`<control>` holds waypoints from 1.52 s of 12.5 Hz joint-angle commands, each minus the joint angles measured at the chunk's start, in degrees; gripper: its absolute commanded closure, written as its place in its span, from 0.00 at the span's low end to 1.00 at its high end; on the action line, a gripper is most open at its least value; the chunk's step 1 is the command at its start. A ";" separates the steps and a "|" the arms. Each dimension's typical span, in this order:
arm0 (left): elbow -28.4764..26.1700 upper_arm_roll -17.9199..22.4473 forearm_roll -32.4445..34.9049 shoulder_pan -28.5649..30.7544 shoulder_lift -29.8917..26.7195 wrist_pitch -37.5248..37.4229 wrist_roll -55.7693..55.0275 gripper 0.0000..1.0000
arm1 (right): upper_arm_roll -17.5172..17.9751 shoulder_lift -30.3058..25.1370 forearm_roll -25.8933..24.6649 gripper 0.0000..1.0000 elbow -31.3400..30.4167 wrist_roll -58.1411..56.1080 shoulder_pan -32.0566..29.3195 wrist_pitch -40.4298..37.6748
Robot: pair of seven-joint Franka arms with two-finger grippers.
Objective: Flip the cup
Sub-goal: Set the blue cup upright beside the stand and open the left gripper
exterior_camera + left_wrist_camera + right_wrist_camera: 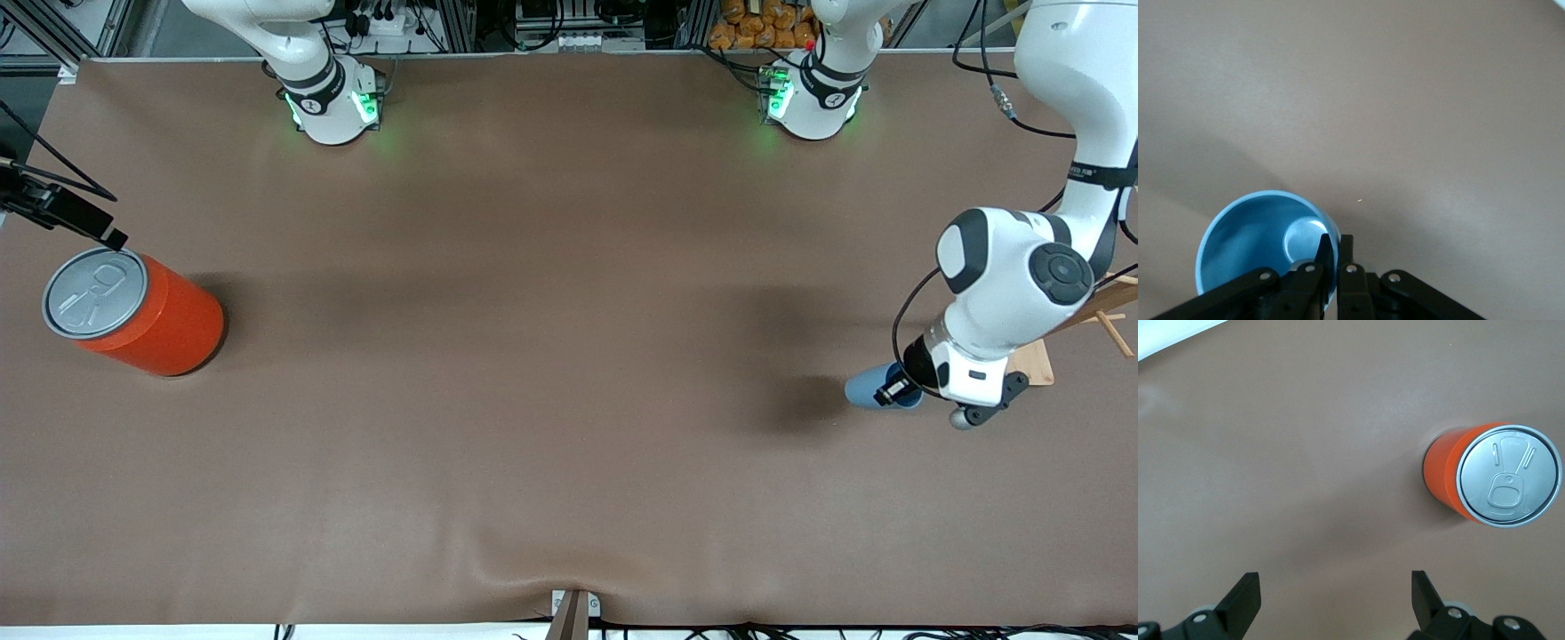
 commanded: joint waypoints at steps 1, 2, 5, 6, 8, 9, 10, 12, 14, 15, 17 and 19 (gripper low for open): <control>-2.96 -0.11 8.65 0.13 -1.12 1.25 -6.95 1.00 | 0.24 0.40 -1.28 0.00 1.05 -0.40 0.00 -1.03; -3.48 -0.11 13.13 -0.39 -0.24 1.17 -8.55 1.00 | 0.33 0.49 -1.29 0.00 0.87 -0.66 -0.17 -1.12; -3.66 -0.37 14.93 -1.19 1.61 1.17 -13.66 0.96 | 0.24 0.41 -1.20 0.00 0.87 -3.46 -0.18 -1.12; -3.58 -0.55 14.93 -1.36 2.74 1.17 -14.01 0.93 | 0.15 0.40 -1.46 0.00 0.87 -6.52 -0.18 -1.12; -3.23 -0.55 14.84 -2.15 2.93 0.99 -15.24 0.01 | 0.24 0.40 -2.17 0.00 0.96 -7.78 0.00 -1.03; -2.44 -0.64 14.06 -2.50 2.93 0.90 -16.20 0.00 | 0.33 0.49 -3.04 0.00 0.87 -9.96 0.09 -1.12; -1.13 -0.64 13.79 -3.29 2.76 -0.23 -17.69 0.00 | 0.42 0.41 -3.48 0.00 0.96 -13.11 0.26 -1.20; 0.81 -1.25 13.70 -3.74 1.88 -6.10 -18.05 0.00 | 0.42 0.40 -3.66 0.00 0.87 -14.64 0.26 -1.47; 0.91 -3.09 13.61 -3.30 -0.40 -10.50 -17.97 0.00 | 0.42 0.40 -3.49 0.00 0.87 -13.85 0.26 -1.91; 1.87 -3.27 13.53 -3.21 -1.37 -12.26 -17.53 0.00 | 0.42 0.40 -3.49 0.00 0.87 -13.76 0.18 -1.91; 7.21 -5.28 10.99 -3.73 -1.03 -18.40 -17.44 0.00 | 0.42 0.40 -3.49 0.00 0.87 -13.84 0.09 -2.17; 14.93 -8.01 9.66 -3.82 -0.94 -28.05 -13.78 0.00 | 0.42 0.41 -3.49 0.00 0.87 -14.46 0.09 -2.35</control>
